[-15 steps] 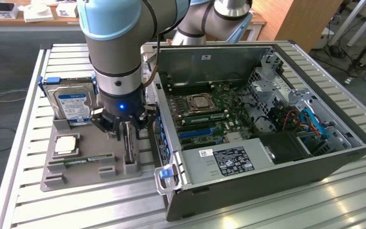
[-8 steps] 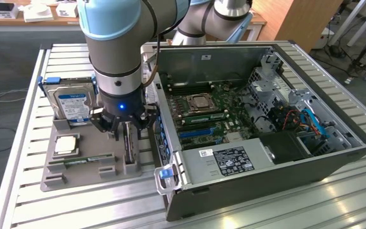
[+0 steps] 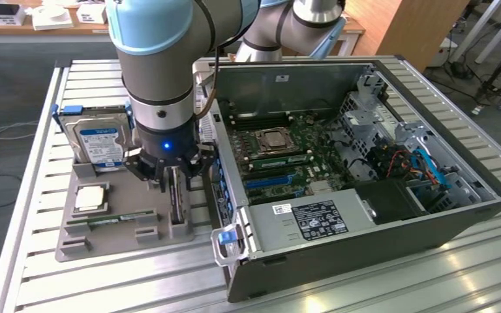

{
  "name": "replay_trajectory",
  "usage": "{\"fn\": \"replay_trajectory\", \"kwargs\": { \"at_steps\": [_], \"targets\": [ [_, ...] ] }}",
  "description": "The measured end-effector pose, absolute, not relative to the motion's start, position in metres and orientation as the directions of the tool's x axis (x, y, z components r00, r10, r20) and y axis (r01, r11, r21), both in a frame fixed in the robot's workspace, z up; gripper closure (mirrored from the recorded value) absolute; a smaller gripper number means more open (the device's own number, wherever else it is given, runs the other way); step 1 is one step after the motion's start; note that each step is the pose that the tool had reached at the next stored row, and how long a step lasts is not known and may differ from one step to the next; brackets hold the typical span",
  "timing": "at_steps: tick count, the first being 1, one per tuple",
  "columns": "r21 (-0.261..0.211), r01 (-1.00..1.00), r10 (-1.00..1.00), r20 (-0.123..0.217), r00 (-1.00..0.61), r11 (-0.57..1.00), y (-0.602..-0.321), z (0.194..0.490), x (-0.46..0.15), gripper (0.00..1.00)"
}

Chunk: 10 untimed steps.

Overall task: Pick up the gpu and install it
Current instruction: 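Pick up the gpu and move the gpu toward the slot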

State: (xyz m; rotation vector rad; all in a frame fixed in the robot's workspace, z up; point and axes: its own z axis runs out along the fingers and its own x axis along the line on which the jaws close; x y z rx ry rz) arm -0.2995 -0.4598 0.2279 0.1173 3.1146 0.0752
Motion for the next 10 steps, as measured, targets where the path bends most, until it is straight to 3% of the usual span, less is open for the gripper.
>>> {"fn": "replay_trajectory", "kwargs": {
  "at_steps": [1, 7, 10],
  "targets": [
    [0.049, 0.075, 0.076, -0.022, -0.997, 0.996, -0.4598, 0.2279, -0.2995, 0.52],
    [0.049, 0.075, 0.076, -0.022, -0.997, 0.996, -0.4598, 0.2279, -0.2994, 0.54],
    [0.049, 0.075, 0.076, -0.022, -0.997, 0.996, -0.4598, 0.2279, -0.2995, 0.67]
  ]
}}
